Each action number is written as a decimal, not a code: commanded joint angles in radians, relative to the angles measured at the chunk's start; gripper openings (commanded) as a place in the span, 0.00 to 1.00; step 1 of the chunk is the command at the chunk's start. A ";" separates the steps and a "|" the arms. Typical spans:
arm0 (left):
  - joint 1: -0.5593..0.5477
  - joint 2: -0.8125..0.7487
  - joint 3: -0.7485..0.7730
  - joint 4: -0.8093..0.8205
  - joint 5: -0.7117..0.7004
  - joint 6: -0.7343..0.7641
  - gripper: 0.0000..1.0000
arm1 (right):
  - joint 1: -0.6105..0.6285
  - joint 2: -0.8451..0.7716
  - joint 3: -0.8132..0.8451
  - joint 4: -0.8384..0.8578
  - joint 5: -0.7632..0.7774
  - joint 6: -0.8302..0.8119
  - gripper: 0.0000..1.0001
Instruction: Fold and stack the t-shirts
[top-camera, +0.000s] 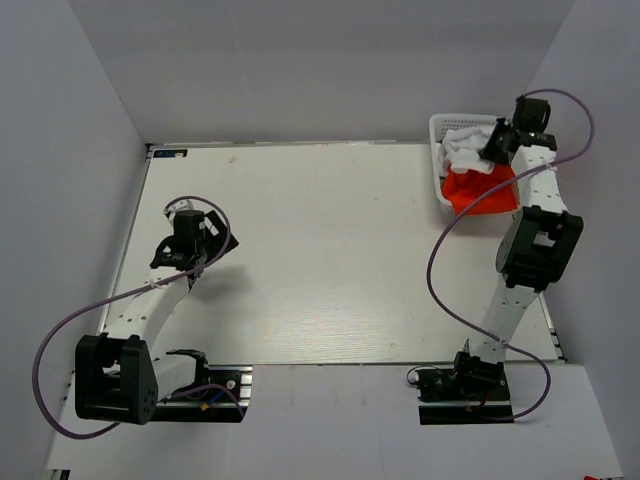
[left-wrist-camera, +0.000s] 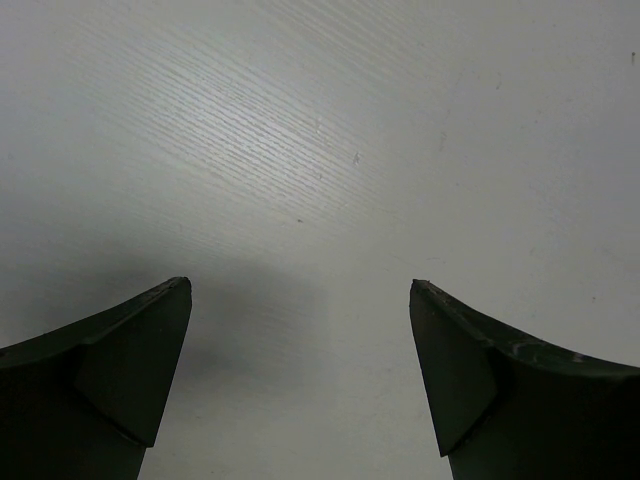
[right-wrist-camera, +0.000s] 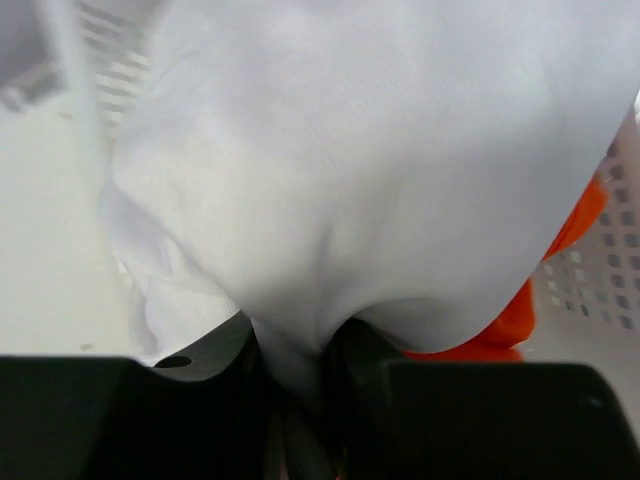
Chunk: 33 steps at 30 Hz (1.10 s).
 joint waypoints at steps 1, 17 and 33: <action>0.002 -0.067 0.002 0.003 -0.011 0.010 1.00 | 0.004 -0.184 0.093 0.114 -0.070 0.009 0.00; 0.011 -0.154 -0.007 0.003 0.007 0.000 1.00 | 0.034 -0.309 0.327 0.337 -0.685 0.188 0.00; 0.011 -0.187 -0.007 -0.017 0.026 -0.009 1.00 | 0.501 -0.428 -0.079 0.264 -0.539 -0.076 0.00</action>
